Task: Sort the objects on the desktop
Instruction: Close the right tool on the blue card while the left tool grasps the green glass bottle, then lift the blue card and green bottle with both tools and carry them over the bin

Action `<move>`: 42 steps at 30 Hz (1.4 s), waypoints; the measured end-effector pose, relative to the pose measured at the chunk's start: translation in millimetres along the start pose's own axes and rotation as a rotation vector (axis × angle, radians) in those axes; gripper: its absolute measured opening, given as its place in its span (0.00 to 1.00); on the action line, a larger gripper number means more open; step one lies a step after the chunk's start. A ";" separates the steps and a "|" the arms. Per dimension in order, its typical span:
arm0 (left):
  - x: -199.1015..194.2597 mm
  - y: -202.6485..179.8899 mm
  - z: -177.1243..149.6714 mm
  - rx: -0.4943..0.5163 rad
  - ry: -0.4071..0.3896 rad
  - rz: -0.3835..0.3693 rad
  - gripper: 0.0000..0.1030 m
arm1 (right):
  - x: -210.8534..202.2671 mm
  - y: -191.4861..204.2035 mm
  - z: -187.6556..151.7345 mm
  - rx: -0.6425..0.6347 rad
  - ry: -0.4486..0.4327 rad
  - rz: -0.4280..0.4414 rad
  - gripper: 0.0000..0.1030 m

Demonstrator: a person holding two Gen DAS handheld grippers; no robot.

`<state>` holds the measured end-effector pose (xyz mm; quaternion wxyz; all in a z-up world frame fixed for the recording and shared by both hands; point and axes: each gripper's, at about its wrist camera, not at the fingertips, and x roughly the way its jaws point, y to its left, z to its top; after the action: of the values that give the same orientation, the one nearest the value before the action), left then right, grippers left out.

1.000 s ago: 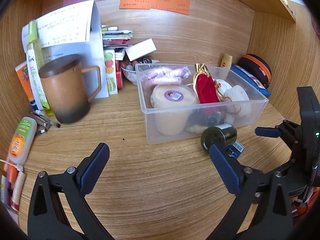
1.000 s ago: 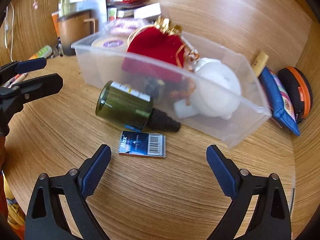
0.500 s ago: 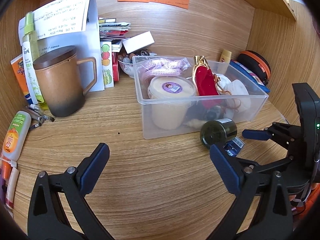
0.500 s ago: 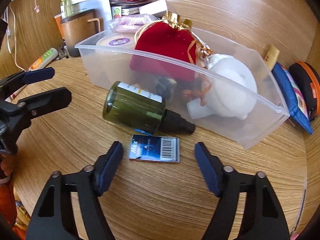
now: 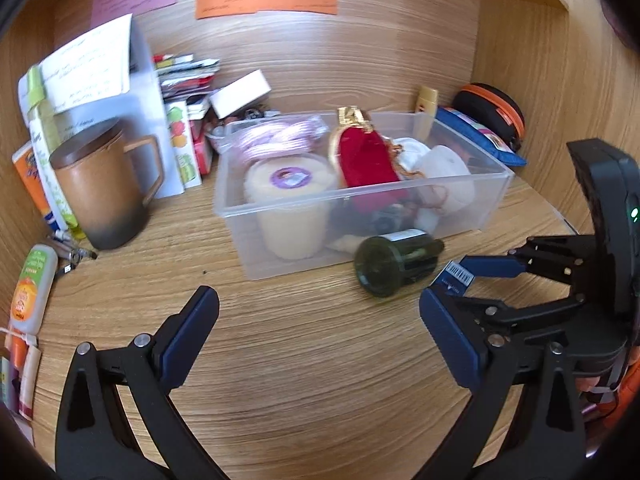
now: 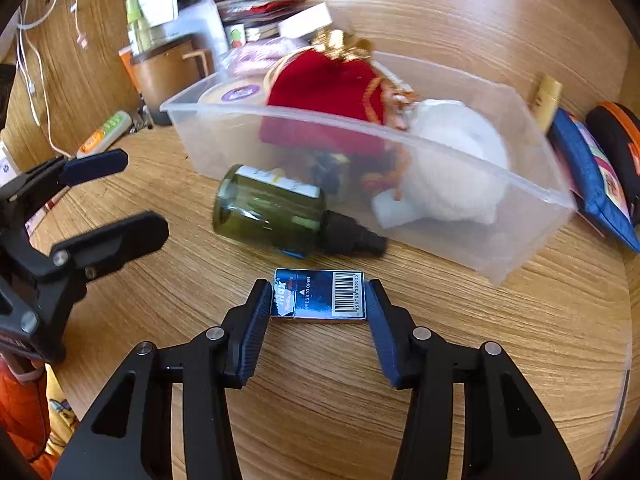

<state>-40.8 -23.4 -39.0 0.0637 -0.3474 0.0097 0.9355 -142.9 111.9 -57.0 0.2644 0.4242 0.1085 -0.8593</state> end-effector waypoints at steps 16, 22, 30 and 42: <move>56.3 -47.9 25.1 -0.009 0.121 -0.022 0.99 | -51.2 -68.4 -18.5 0.078 -0.126 -0.012 0.43; 61.0 -54.1 27.1 -0.013 0.113 -0.023 0.83 | -61.2 -82.9 -23.7 0.099 -0.155 0.019 0.43; 69.2 -53.1 23.7 -0.039 0.152 -0.068 0.64 | -59.9 -84.4 -26.0 0.102 -0.154 0.028 0.43; 35.8 -52.1 20.7 -0.035 0.064 -0.099 0.62 | -71.4 -75.4 -12.4 0.081 -0.179 0.002 0.43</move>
<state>-74.6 33.6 -45.2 0.1037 -0.3782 -0.0219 0.9197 -140.0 206.0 -11.3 0.2568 0.3562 0.0492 -0.8971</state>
